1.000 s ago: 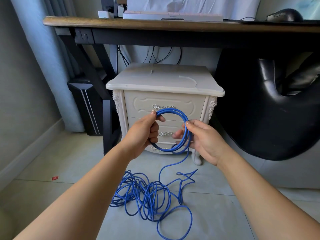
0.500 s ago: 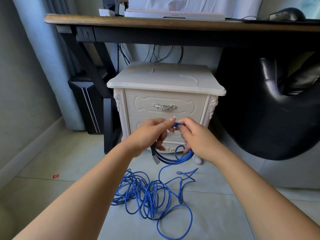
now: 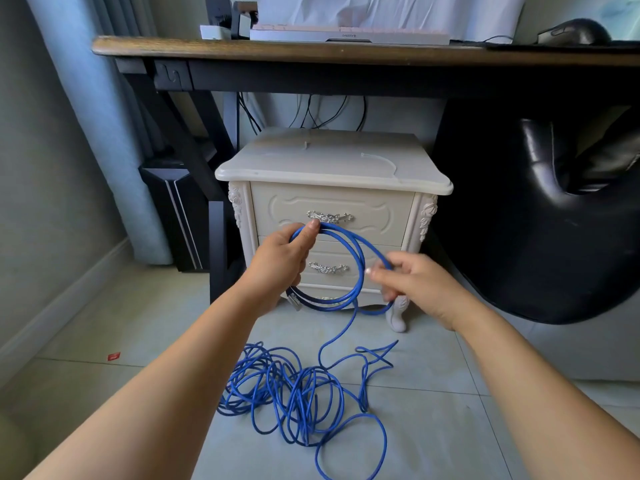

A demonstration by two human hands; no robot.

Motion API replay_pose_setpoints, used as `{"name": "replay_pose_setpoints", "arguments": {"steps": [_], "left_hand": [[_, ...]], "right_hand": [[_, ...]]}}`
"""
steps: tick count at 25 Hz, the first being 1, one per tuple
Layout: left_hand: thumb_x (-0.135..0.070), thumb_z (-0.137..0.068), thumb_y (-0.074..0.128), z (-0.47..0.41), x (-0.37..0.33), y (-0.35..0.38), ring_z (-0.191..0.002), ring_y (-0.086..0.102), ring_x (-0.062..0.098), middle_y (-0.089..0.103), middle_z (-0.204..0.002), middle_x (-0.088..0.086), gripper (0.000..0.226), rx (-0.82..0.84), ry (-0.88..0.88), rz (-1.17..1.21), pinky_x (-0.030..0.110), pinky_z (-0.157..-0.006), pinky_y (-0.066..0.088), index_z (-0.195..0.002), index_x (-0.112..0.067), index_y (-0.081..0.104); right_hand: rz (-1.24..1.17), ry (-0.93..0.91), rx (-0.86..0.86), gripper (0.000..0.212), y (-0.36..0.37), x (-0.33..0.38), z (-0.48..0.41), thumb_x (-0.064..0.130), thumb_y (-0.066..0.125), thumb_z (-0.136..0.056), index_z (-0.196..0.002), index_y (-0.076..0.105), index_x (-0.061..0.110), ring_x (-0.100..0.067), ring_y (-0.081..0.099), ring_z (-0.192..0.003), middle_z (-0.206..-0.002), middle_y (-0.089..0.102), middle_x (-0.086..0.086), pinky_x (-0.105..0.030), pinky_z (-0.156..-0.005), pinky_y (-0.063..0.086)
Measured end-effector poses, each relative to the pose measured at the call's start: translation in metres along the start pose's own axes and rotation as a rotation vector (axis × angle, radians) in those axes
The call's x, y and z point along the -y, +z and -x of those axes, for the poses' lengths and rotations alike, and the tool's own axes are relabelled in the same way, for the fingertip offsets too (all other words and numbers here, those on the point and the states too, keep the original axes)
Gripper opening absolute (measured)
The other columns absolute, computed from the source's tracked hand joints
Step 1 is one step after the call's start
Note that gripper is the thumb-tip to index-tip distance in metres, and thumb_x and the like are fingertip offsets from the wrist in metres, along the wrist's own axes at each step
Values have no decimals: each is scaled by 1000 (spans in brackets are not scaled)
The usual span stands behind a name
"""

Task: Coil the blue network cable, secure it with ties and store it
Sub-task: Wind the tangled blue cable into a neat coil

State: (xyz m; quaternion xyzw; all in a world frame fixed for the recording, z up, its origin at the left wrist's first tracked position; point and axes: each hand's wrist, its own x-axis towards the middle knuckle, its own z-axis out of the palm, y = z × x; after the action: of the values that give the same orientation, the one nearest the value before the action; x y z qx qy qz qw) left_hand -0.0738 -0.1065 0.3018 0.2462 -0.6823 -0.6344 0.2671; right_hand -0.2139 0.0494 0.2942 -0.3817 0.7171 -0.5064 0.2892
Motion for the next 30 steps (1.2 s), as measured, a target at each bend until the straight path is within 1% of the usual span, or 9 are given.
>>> {"name": "replay_pose_setpoints", "arguments": {"steps": [2,5,8,12,14,17,21,25,30], "left_hand": [[-40,-100,49,-2,-1,0,-46,23,8,30,-55,-9,36,-65,14,27,22,-43,19,-73,-18,44],[-42,-100,48,-5,2,9,-45,24,9,29,-55,-8,38,-200,19,107,22,-41,21,-71,-19,43],[-45,-100,46,-5,7,17,-42,24,8,28,-52,-9,39,-270,-42,177,20,-39,23,-72,-18,44],[-36,-101,45,2,6,17,-45,22,9,27,-54,-6,31,-85,-213,548,19,-40,23,-80,-16,55],[-27,-99,43,5,4,13,-45,28,10,34,-57,-4,26,36,-273,612,20,-42,30,-88,-13,61],[-19,-91,39,8,-1,6,-44,33,13,41,-62,0,26,162,-288,605,24,-48,38,-95,-9,62],[-27,-101,43,11,-9,13,-44,37,13,43,-65,2,25,146,-97,104,30,-51,48,-83,-14,56],[-32,-103,43,12,1,26,-46,45,5,45,-65,-4,22,36,277,-526,21,-49,45,-101,-17,59],[-38,-103,41,1,5,24,-52,35,12,37,-57,-6,35,-68,229,-489,30,-58,34,-77,-14,45]], "right_hand": [[-193,-67,-107,4,1,6,-2,16,62,-93,-93,63,12,-11,41,-55,-66,46,-1,-40,-68,56],[-287,-62,-90,5,24,9,-3,21,57,-97,-99,61,20,-8,43,-58,-84,52,0,-26,-53,43],[-288,-46,-131,17,43,7,-6,23,47,-102,-96,62,22,-5,46,-62,-89,65,1,-20,-58,38],[-581,-28,-135,27,39,11,-6,19,37,-105,-89,56,10,-11,57,-56,-59,54,3,-35,-75,53],[-716,-21,-112,27,37,12,-5,19,34,-106,-89,52,8,-10,39,-44,-54,38,4,-35,-60,56],[-531,-44,-141,28,32,11,-7,21,34,-106,-87,51,10,-7,25,-41,-49,30,10,-28,-49,46],[-228,-76,-171,28,29,5,-11,25,38,-105,-83,52,15,-6,28,-40,-49,32,12,-30,-49,37],[27,-104,-195,30,30,3,-14,35,41,-102,-78,53,23,-8,33,-40,-45,38,13,-34,-55,37],[-517,14,62,39,22,12,-4,48,48,-95,-94,59,10,-17,45,-51,-55,43,0,-33,-59,48]]}}
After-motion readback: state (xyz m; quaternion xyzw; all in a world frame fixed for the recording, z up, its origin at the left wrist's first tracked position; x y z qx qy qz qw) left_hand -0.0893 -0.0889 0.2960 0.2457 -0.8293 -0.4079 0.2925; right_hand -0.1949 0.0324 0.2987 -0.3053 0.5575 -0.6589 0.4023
